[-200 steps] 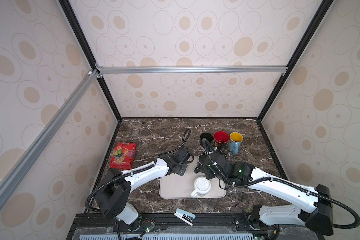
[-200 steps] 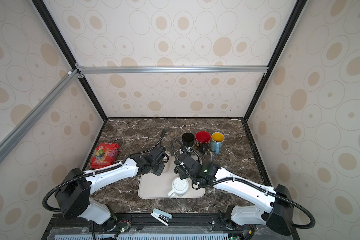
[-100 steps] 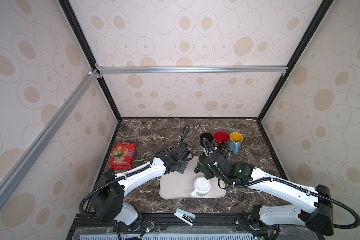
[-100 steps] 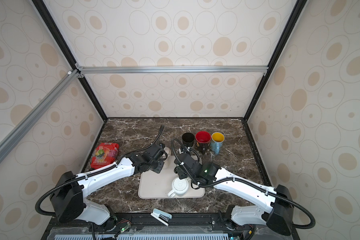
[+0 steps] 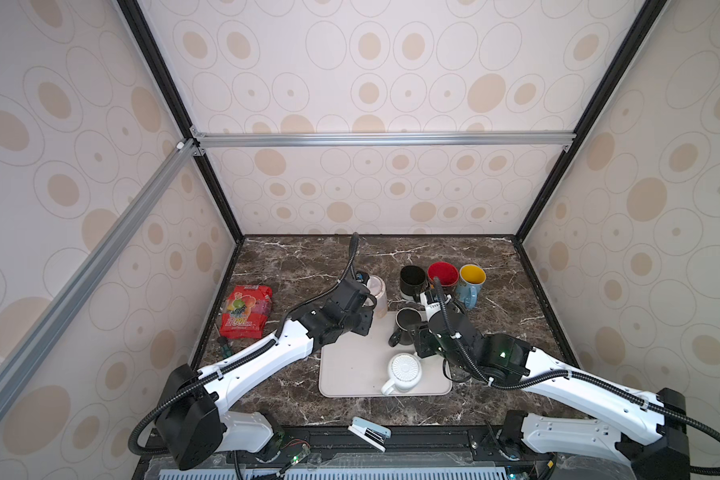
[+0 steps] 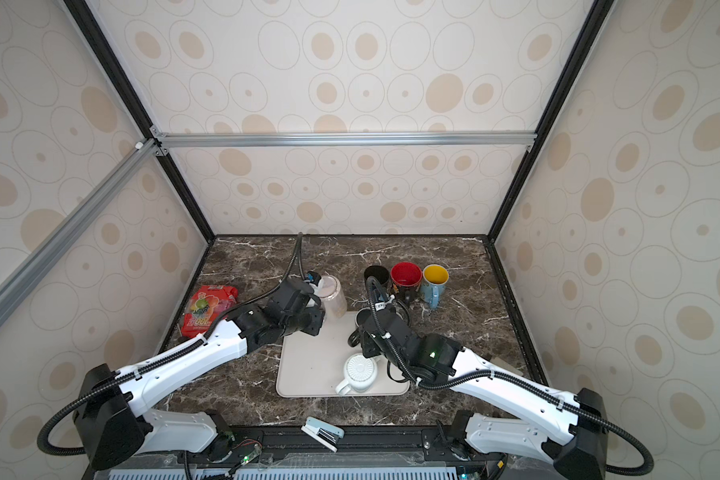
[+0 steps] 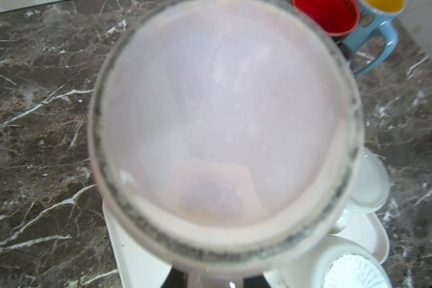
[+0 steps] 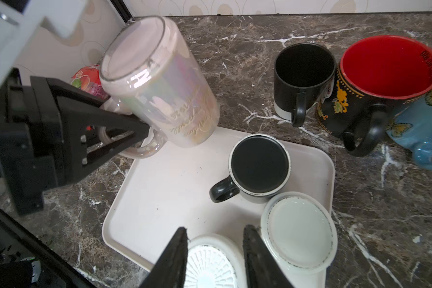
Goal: Turn the mug right side up
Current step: 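Lift the pearly pink mug off the tray with the left gripper while the right approaches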
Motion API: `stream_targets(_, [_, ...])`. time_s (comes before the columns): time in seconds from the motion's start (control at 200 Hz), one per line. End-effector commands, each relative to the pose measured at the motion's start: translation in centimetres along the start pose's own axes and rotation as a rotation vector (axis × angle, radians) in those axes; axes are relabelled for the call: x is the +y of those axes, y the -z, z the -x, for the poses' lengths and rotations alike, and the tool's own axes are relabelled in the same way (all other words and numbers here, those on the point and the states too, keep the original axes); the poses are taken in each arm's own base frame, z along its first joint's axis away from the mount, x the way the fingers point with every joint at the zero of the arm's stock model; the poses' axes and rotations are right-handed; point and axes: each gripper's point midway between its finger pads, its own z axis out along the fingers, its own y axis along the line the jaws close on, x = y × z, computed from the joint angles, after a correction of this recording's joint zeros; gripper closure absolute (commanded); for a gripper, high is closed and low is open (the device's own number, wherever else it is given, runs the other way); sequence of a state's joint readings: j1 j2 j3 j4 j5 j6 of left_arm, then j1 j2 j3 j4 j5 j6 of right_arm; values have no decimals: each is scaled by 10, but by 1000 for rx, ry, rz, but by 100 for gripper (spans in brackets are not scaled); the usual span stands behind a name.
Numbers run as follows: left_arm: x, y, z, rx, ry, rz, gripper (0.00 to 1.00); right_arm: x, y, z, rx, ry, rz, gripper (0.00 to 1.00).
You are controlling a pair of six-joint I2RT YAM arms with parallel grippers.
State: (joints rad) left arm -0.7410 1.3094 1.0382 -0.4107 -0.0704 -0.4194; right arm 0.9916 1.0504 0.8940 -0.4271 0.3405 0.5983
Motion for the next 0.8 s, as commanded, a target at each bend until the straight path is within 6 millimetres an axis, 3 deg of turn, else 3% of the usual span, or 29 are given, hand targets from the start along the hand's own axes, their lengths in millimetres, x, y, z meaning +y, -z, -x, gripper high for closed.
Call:
stream_targets(0.0, [-17,27,62,-226,90,-145,100,8,1,5,-25,-77,93,60])
stream_targets(0.255, [-27,48,87,-322,178,-338,100,22,10,21,-76,-165,272,59])
stream_targets(0.54, [-30,68,100,-384,249,-476,100,36,17,38,-122,-233,437,58])
stream_targets(0.795, [-46,88,113,-440,313,-670,100,50,27,57,-180,-300,594,57])
